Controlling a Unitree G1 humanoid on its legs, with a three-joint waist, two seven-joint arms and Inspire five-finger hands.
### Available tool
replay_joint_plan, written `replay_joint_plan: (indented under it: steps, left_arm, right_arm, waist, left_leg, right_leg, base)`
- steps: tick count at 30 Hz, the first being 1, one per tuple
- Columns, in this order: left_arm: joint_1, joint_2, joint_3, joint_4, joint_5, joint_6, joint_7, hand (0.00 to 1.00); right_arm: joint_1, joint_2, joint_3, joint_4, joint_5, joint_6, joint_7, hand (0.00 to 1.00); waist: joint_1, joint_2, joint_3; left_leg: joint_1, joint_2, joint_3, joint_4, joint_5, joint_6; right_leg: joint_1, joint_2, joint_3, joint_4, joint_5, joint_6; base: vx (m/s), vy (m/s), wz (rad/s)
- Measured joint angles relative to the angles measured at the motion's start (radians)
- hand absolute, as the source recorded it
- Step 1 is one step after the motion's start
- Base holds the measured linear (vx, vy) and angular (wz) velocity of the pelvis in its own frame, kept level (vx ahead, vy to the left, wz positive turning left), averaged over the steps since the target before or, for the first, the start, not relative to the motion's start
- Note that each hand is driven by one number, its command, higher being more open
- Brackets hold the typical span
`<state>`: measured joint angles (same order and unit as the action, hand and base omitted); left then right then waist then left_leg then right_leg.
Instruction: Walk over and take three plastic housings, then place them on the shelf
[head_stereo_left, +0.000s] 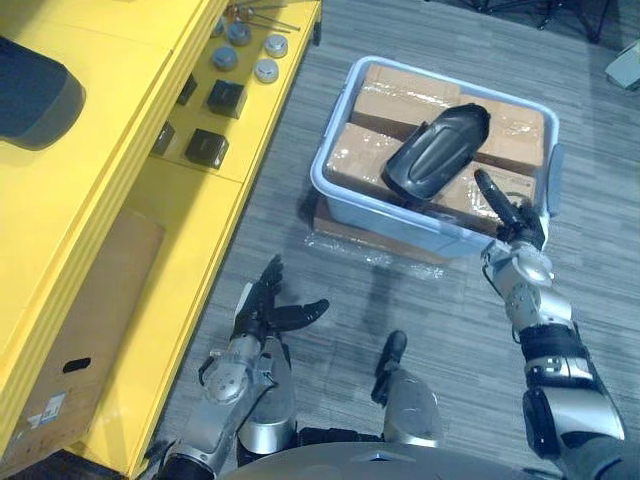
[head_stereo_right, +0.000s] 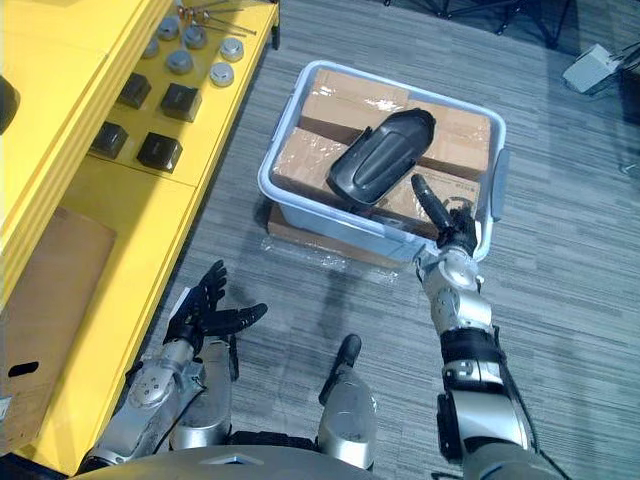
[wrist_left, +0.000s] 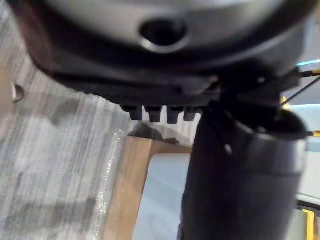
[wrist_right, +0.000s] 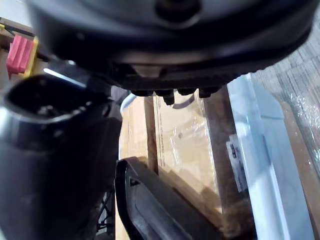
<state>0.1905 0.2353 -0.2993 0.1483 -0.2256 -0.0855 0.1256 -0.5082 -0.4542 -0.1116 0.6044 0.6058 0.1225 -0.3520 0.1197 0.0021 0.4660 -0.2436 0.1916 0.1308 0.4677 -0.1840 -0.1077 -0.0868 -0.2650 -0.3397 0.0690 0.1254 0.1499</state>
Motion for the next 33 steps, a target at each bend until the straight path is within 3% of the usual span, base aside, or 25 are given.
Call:
replay_joint_plan:
  steps: [6,10,17,24,33]
  left_arm:
    - [-0.003,-0.003,-0.024,0.069,-0.008,0.0,-0.001,1.0]
    - [-0.015,-0.007,-0.04,0.073,-0.013,-0.001,0.007,1.0]
    - [-0.037,-0.041,-0.049,0.121,-0.017,-0.002,0.019,1.0]
    - [-0.038,-0.041,-0.071,0.14,-0.017,-0.002,0.027,1.0]
    - [-0.057,-0.043,-0.086,0.176,-0.018,-0.009,0.038,1.0]
  right_arm:
    - [-0.112,-0.06,0.036,0.074,0.042,-0.071,0.048,1.0]
    - [-0.161,-0.097,0.051,0.125,0.097,-0.078,0.078,1.0]
    - [-0.18,-0.128,0.056,0.228,0.237,-0.089,0.139,1.0]
    - [-0.204,-0.149,0.054,0.288,0.356,-0.097,0.158,1.0]
    - [-0.208,-0.187,0.041,0.366,0.601,-0.115,0.37,1.0]
  waist:
    - [0.01,0.02,-0.007]
    - [0.011,0.034,-0.004]
    - [0.008,0.087,0.004]
    - [0.002,0.096,0.007]
    - [-0.013,0.122,0.011]
  left_leg:
    - [-0.028,-0.012,-0.024,0.006,0.01,0.007]
    - [-0.032,-0.019,-0.029,0.007,0.01,0.008]
    - [-0.064,-0.019,-0.04,0.024,0.009,0.01]
    - [-0.074,-0.019,-0.04,0.027,0.009,0.011]
    - [-0.099,-0.019,-0.046,0.033,0.012,0.012]
  right_leg:
    - [-0.01,-0.007,-0.022,0.0,0.008,0.005]
    - [-0.01,-0.013,-0.028,0.005,0.008,0.005]
    - [-0.032,-0.015,-0.034,0.024,0.006,0.004]
    - [-0.045,-0.018,-0.034,0.033,0.004,0.001]
    - [-0.07,-0.019,-0.035,0.044,0.003,0.0]
  base:
    - [0.03,0.018,0.12]
    - [0.01,0.025,0.06]
    - [-0.03,0.018,0.03]
    - [0.0,0.0,0.0]
    - [0.0,0.0,0.0]
